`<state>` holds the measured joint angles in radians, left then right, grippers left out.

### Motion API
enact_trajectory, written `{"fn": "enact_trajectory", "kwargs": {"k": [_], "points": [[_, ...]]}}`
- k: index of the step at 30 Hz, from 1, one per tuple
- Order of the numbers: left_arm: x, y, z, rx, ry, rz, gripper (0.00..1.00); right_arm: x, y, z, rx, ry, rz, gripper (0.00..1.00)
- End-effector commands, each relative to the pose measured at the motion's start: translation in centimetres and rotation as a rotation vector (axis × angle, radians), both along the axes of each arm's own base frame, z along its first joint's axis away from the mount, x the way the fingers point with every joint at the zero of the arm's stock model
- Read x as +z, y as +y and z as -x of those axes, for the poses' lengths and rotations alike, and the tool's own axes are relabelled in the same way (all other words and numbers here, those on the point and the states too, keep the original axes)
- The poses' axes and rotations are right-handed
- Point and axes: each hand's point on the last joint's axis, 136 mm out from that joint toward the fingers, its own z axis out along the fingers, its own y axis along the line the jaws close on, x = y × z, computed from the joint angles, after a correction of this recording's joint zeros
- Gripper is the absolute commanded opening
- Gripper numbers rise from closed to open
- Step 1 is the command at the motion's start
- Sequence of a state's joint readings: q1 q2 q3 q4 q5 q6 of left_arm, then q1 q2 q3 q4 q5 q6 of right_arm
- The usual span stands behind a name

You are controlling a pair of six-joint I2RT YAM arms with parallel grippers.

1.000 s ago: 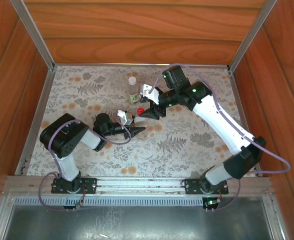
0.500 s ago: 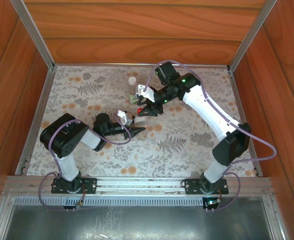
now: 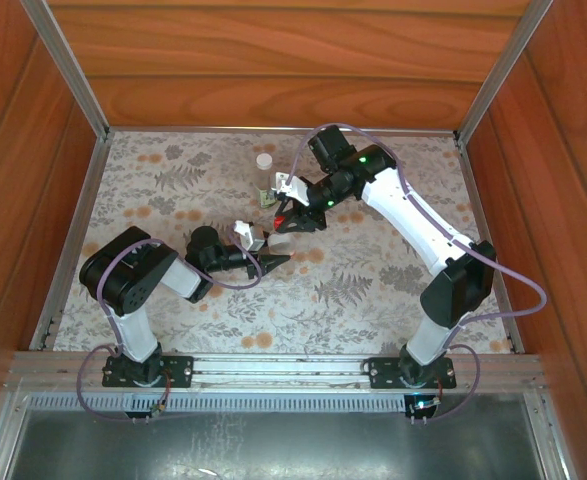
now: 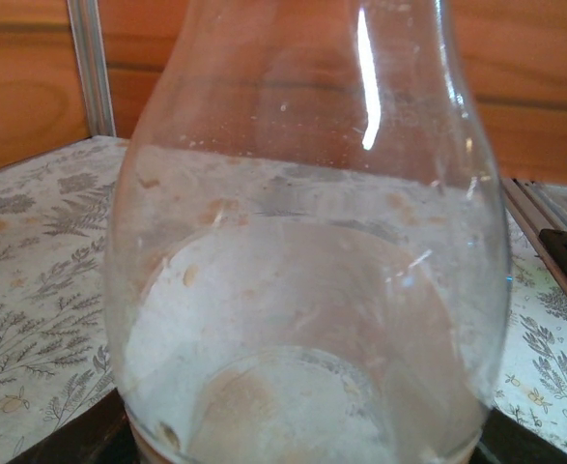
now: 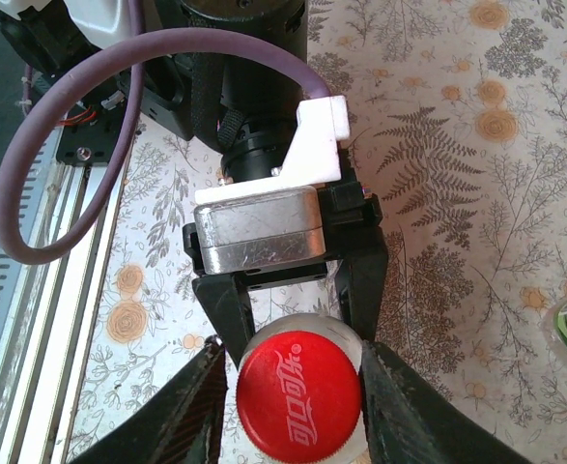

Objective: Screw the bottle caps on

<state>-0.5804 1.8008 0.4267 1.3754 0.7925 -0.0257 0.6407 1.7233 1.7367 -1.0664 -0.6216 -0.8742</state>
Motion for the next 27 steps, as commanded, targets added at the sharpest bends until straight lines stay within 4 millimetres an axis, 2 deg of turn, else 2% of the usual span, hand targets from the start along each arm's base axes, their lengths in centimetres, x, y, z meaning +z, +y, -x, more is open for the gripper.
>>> {"fn": "enact_trajectory", "kwargs": {"k": [1, 14, 26, 27], "points": [[-7.2, 1.4, 1.6, 0.004, 0.275, -0.167, 0.55, 0.2, -0.1, 0.4, 0.024, 0.023, -0.015, 0.41], [-7.1, 1.6, 1.5, 0.011, 0.285, -0.164, 0.54, -0.5, -0.3, 0.2, -0.004, 0.008, -0.002, 0.36], [-6.7, 1.6, 1.4, 0.005, 0.313, -0.147, 0.54, -1.7, -0.7, 0.2, -0.029, -0.004, 0.008, 0.37], [-6.7, 1.6, 1.4, 0.004, 0.315, -0.145, 0.54, -0.9, -1.0, 0.4, -0.034, -0.027, -0.008, 0.37]]}}
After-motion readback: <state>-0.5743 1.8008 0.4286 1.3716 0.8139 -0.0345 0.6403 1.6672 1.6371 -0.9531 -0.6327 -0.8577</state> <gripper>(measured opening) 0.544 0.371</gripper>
